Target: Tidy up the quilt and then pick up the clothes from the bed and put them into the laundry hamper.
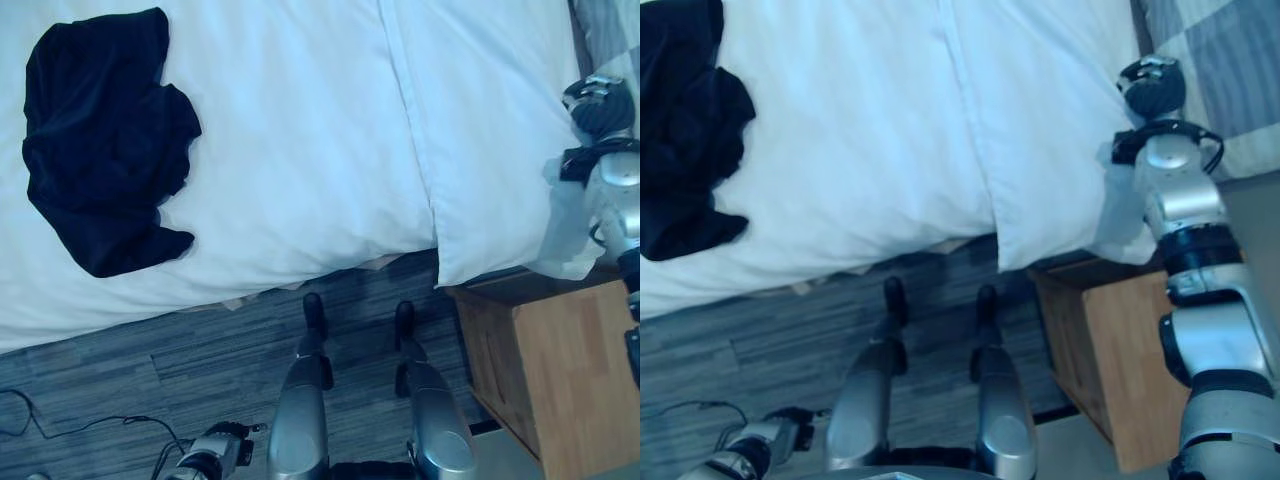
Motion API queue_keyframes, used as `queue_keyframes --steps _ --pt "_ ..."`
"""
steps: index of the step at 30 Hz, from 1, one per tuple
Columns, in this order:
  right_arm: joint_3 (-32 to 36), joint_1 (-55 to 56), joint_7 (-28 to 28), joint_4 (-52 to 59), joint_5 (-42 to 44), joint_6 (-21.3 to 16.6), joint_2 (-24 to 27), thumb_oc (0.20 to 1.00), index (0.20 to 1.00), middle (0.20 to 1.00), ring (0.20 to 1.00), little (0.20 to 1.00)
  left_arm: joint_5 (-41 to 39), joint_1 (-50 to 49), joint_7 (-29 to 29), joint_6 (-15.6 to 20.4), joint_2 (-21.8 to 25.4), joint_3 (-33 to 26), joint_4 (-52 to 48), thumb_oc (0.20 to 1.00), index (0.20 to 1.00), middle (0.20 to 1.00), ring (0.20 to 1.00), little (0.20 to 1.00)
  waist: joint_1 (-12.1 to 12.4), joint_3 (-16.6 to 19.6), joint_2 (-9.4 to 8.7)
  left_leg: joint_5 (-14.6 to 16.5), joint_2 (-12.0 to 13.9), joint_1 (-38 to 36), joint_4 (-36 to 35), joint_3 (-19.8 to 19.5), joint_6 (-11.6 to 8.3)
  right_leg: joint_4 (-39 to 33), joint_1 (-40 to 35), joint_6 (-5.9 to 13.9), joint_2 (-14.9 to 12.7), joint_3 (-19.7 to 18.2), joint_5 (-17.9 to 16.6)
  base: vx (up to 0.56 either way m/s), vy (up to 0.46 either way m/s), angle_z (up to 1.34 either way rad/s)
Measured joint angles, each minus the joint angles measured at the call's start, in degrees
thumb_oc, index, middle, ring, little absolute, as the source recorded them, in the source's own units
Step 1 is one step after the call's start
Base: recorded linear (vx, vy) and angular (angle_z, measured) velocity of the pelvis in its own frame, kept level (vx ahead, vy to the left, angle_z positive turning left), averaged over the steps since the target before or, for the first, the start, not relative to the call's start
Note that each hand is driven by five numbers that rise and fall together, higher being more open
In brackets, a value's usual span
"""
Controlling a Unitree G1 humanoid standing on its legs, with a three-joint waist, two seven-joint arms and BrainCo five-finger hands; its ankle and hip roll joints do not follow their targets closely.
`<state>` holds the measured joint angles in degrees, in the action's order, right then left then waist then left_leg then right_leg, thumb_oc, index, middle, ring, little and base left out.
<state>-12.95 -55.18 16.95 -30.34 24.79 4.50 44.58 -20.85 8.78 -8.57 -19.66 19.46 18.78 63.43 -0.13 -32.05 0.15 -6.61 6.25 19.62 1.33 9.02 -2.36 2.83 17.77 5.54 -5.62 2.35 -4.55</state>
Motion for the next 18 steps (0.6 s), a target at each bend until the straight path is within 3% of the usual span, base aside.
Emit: queue_keyframes --steps 2,5,11,18 --pt "1.2 2.2 0.2 6.2 -0.3 -0.8 -1.6 0.2 0.2 0.2 0.2 0.2 1.5 0.0 -0.1 0.3 -0.2 0.0 0.0 1.0 1.0 1.0 1.0 1.0 -0.6 0.0 0.26 0.0 -0.3 -0.4 0.0 0.3 0.06 0.3 0.2 0.11 -0.4 -0.6 -0.1 -0.05 0.127 -0.11" --pt "-0.6 1.4 1.3 15.1 -2.7 1.1 -5.5 0.2 0.2 0.2 0.2 0.2 1.9 0.5 -0.3 1.0 -0.7 -0.2 -1.2 1.0 1.0 1.0 1.0 1.0 -1.6 0.0 0.27 0.0 -0.6 -1.1 -0.3 1.5 0.08 0.8 0.8 0.36 -0.7 -2.6 -0.2 -0.05 0.076 -0.23" --pt "-2.7 0.2 5.9 15.5 -7.8 5.5 -9.3 0.2 0.2 0.2 0.2 0.2 0.5 2.4 -0.6 1.0 -1.8 -0.1 -1.3 1.0 1.0 1.0 1.0 1.0 -3.0 0.1 0.68 0.0 -0.6 0.3 -0.3 1.7 0.1 1.6 2.9 0.52 -0.9 -3.1 -0.3 -0.04 0.066 -0.07" --pt "-0.3 1.6 7.8 10.9 -9.1 4.4 -9.2 0.2 0.2 0.2 0.2 0.2 -1.2 2.6 -0.6 0.8 -3.1 -0.1 -1.0 1.0 1.0 1.0 1.0 1.0 -3.0 0.2 1.19 -0.2 -0.6 1.2 -0.3 1.7 0.29 2.6 4.3 0.74 -0.9 -3.2 -0.1 -0.01 0.002 0.0"
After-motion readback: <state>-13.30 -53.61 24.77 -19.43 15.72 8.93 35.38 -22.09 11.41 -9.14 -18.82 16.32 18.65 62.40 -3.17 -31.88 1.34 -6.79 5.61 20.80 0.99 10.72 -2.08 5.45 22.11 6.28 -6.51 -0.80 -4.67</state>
